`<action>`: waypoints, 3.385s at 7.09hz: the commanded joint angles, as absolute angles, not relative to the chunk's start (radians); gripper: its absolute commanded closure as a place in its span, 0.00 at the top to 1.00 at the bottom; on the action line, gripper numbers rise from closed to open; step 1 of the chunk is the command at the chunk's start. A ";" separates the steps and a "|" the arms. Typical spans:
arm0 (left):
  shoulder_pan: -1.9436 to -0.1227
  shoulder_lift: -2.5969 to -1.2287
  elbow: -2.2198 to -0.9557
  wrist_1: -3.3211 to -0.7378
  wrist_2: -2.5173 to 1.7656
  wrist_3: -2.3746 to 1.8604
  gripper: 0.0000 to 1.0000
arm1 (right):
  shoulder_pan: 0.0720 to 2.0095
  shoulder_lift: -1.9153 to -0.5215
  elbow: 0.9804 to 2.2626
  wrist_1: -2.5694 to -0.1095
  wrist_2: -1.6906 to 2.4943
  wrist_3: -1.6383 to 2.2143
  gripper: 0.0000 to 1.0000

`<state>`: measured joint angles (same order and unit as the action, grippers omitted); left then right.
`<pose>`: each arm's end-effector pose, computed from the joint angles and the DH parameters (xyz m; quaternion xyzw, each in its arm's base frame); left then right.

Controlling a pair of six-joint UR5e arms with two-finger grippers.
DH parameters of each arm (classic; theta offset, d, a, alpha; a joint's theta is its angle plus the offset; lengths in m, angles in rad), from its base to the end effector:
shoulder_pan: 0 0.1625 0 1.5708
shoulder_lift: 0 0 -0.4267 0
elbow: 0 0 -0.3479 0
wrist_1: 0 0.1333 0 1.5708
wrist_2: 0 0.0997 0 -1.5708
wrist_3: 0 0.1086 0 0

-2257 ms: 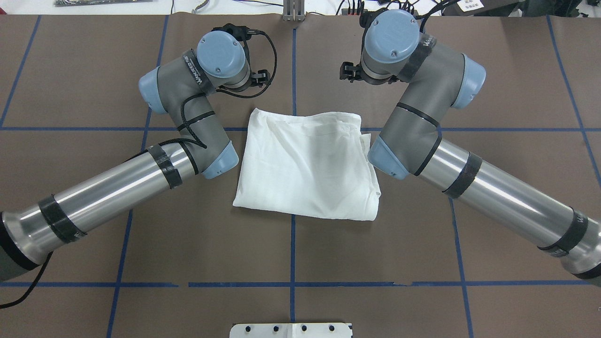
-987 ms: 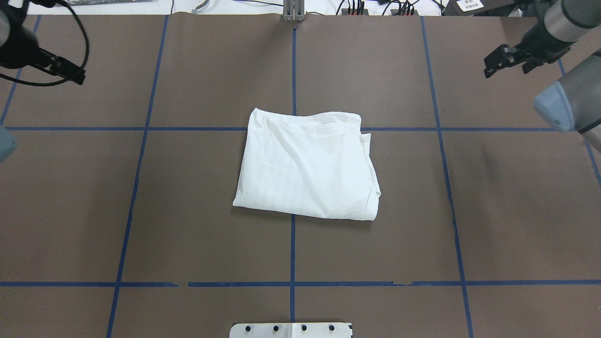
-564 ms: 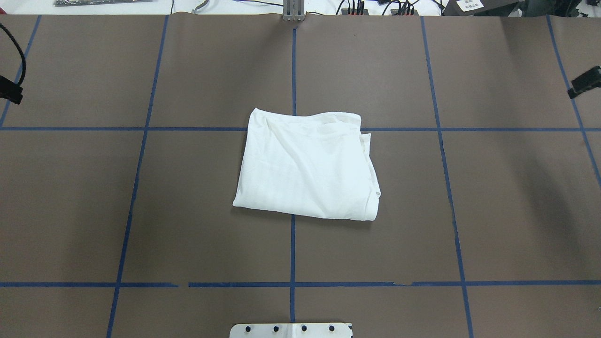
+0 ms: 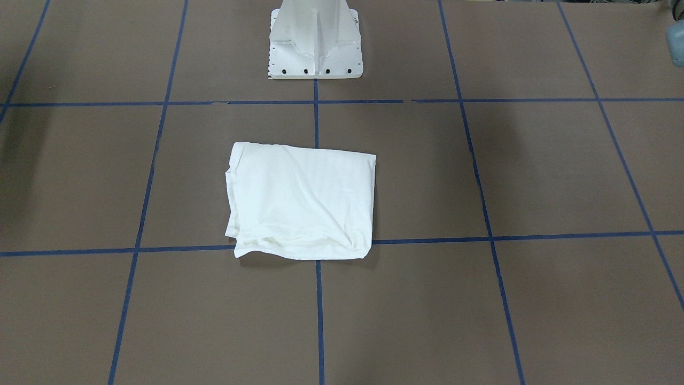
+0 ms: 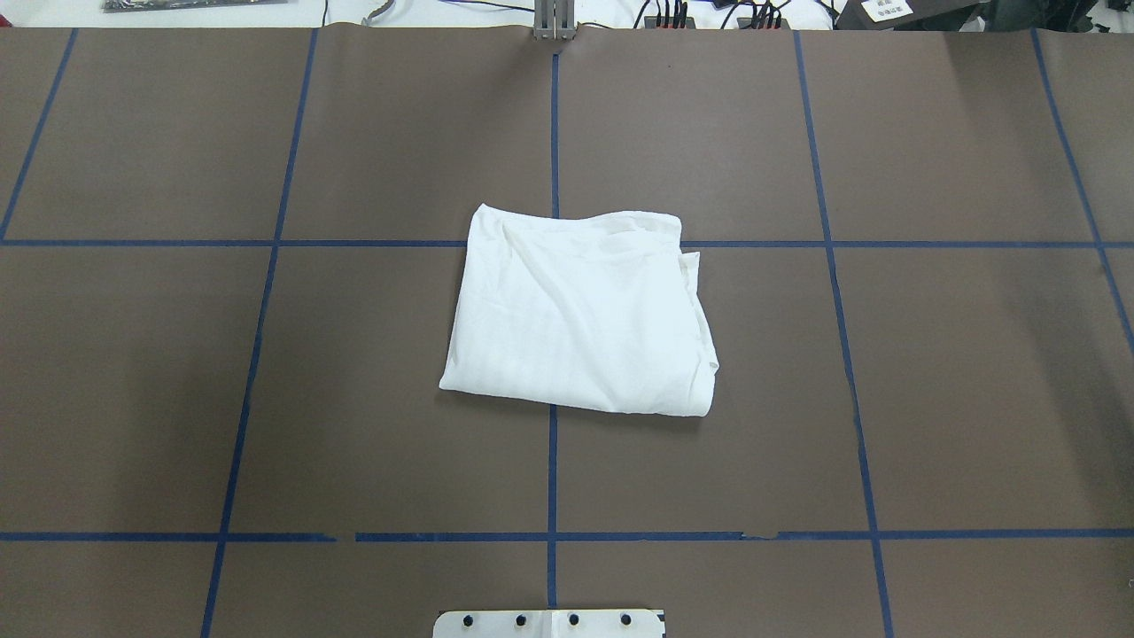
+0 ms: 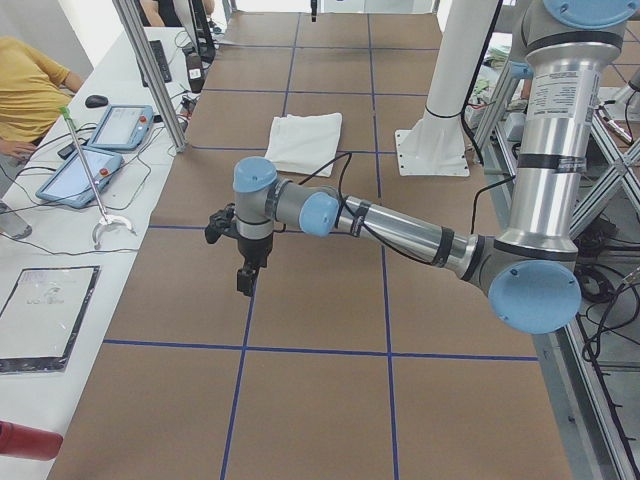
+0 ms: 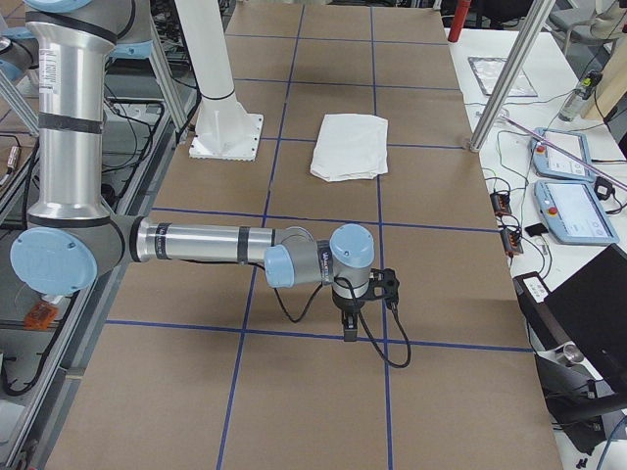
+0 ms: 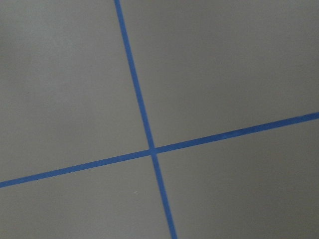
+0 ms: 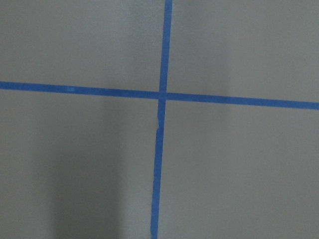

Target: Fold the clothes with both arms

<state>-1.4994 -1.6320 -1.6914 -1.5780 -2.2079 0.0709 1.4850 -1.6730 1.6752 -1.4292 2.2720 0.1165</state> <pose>-0.0341 -0.4863 0.5925 0.0895 0.3118 0.0967 0.9410 0.0275 -0.4188 0.6540 0.0325 -0.3476 -0.0103 0.9370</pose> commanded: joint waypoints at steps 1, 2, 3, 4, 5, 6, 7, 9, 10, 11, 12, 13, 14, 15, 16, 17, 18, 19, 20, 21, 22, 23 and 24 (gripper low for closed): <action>-1.612 -1.602 -1.620 -1.577 -2.291 0.186 1.00 | 1.514 -1.693 1.814 -1.675 2.264 -0.031 1.00; -1.611 -1.571 -1.620 -1.572 -2.301 0.172 1.00 | 1.531 -1.750 1.819 -1.677 2.266 -0.126 1.00; -1.612 -1.559 -1.629 -1.563 -2.296 0.172 1.00 | 1.537 -1.762 1.815 -1.677 2.267 -0.126 1.00; -1.612 -1.549 -1.631 -1.569 -2.293 0.172 1.00 | 1.558 -1.778 1.806 -1.678 2.266 -0.126 1.00; -1.612 -1.548 -1.632 -1.569 -2.296 0.170 1.00 | 1.603 -1.798 1.807 -1.674 2.269 -0.132 1.00; -1.611 -1.549 -1.618 -1.571 -2.290 0.172 1.00 | 1.617 -1.799 1.812 -1.672 2.270 -0.130 1.00; -1.606 -1.536 -1.603 -1.578 -2.292 0.175 1.00 | 1.617 -1.793 1.810 -1.672 2.270 -0.126 1.00; -1.608 -1.531 -1.612 -1.578 -2.292 0.172 1.00 | 1.617 -1.792 1.810 -1.672 2.270 -0.127 1.00; -1.608 -1.531 -1.615 -1.578 -2.292 0.172 1.00 | 1.617 -1.789 1.809 -1.671 2.269 -0.127 1.00; -1.606 -1.532 -1.615 -1.580 -2.296 0.173 1.00 | 1.615 -1.787 1.796 -1.671 2.270 -0.127 1.00; -1.606 -1.532 -1.617 -1.580 -2.296 0.173 1.00 | 1.617 -1.786 1.799 -1.658 2.270 -0.127 1.00; -1.606 -1.532 -1.615 -1.580 -2.296 0.173 1.00 | 1.617 -1.789 1.789 -1.591 2.272 -0.124 1.00; -1.608 -1.531 -1.615 -1.578 -2.299 0.173 1.00 | 1.615 -1.786 1.764 -1.566 2.272 -0.123 1.00; -1.608 -1.531 -1.615 -1.578 -2.301 0.173 1.00 | 1.617 -1.787 1.766 -1.566 2.284 -0.124 1.00; -1.608 -1.531 -1.617 -1.580 -2.301 0.173 1.00 | 1.617 -1.793 1.764 -1.566 2.293 -0.129 1.00; -1.606 -1.531 -1.615 -1.580 -2.301 0.175 1.00 | 1.617 -1.793 1.764 -1.565 2.290 -0.132 1.00; -1.608 -1.531 -1.615 -1.580 -2.301 0.175 1.00 | 1.615 -1.795 1.760 -1.565 2.292 -0.129 1.00; -1.608 -1.531 -1.615 -1.578 -2.301 0.175 1.00 | 1.617 -1.795 1.767 -1.563 2.290 -0.136 1.00; -1.608 -1.531 -1.617 -1.578 -2.301 0.176 1.00 | 1.617 -1.796 1.772 -1.563 2.292 -0.140 1.00; -1.606 -1.532 -1.617 -1.583 -2.302 0.176 1.00 | 1.617 -1.796 1.769 -1.563 2.290 -0.140 1.00; -1.606 -1.532 -1.617 -1.583 -2.301 0.178 1.00 | 1.617 -1.798 1.770 -1.563 2.290 -0.140 1.00; -1.605 -1.532 -1.621 -1.583 -2.302 0.178 1.00 | 1.615 -1.799 1.767 -1.565 2.292 -0.138 1.00; -1.605 -1.532 -1.627 -1.582 -2.301 0.176 1.00 | 1.617 -1.807 1.770 -1.563 2.293 -0.138 1.00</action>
<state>-1.6052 -1.5323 -1.6215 -1.5825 -2.3018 0.1774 1.6163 -1.8007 1.7689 -1.5638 2.2917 -0.1385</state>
